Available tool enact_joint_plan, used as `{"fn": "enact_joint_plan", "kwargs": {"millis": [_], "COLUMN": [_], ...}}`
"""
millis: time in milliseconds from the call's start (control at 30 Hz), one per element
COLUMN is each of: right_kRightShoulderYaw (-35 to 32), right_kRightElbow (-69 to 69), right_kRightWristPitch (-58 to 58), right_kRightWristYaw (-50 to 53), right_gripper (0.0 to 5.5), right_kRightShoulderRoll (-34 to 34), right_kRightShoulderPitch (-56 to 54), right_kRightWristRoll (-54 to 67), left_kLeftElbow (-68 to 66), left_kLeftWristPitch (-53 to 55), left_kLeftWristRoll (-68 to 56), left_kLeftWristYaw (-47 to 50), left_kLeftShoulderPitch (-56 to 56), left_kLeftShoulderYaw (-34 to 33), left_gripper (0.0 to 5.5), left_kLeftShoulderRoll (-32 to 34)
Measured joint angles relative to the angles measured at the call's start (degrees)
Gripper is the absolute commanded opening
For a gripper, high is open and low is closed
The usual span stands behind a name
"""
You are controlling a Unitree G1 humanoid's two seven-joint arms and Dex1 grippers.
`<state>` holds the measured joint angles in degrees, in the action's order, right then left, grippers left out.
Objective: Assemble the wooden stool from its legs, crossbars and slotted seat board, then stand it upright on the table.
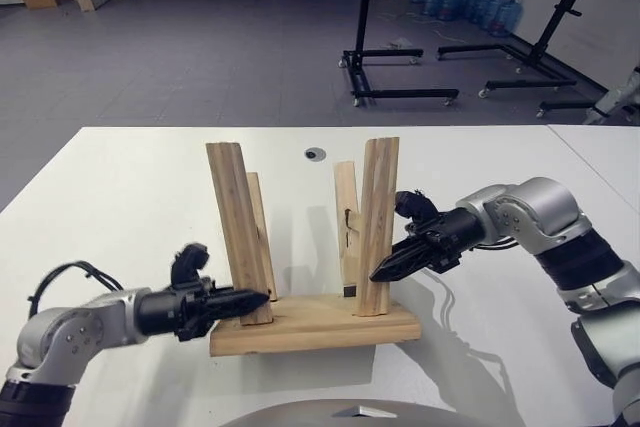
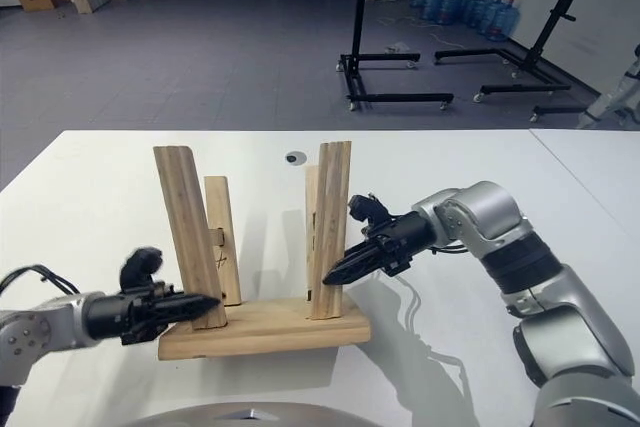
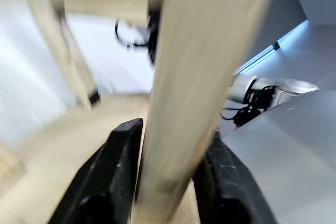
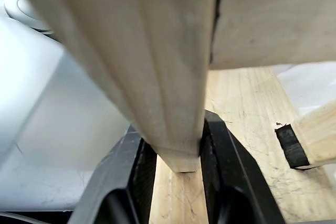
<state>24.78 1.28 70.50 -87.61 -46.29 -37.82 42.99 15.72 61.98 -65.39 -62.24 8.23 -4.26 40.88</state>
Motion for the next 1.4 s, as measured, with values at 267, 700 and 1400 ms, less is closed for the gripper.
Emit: {"fn": "enact_joint_plan", "kwargs": {"millis": [267,700,1400], "right_kRightShoulderYaw": [2.15,3.93,4.97], "right_kRightElbow": [5.31,12.40,22.94], "right_kRightWristPitch": [-0.59,-0.01,-3.00], "right_kRightWristYaw": [-1.83,-3.90,-4.96], "right_gripper": [1.01,1.01,2.85], "right_kRightShoulderRoll": [1.47,3.80,5.91], "right_kRightShoulderPitch": [-2.45,-6.21,-10.22], "right_kRightWristRoll": [-0.32,-1.45,-9.46], "left_kLeftElbow": [-1.61,-9.74,-10.78], "left_kLeftWristPitch": [1.19,8.49,8.12], "left_kLeftWristRoll": [-1.21,-6.07,-2.19], "left_kLeftWristYaw": [4.32,10.59,8.61], "left_kLeftShoulderPitch": [-1.30,-11.12,-11.25], "left_kLeftShoulderYaw": [-0.60,-5.49,-7.62], "left_gripper": [3.25,3.56,3.56], "left_kLeftShoulderRoll": [-0.03,-1.15,-1.34]}}
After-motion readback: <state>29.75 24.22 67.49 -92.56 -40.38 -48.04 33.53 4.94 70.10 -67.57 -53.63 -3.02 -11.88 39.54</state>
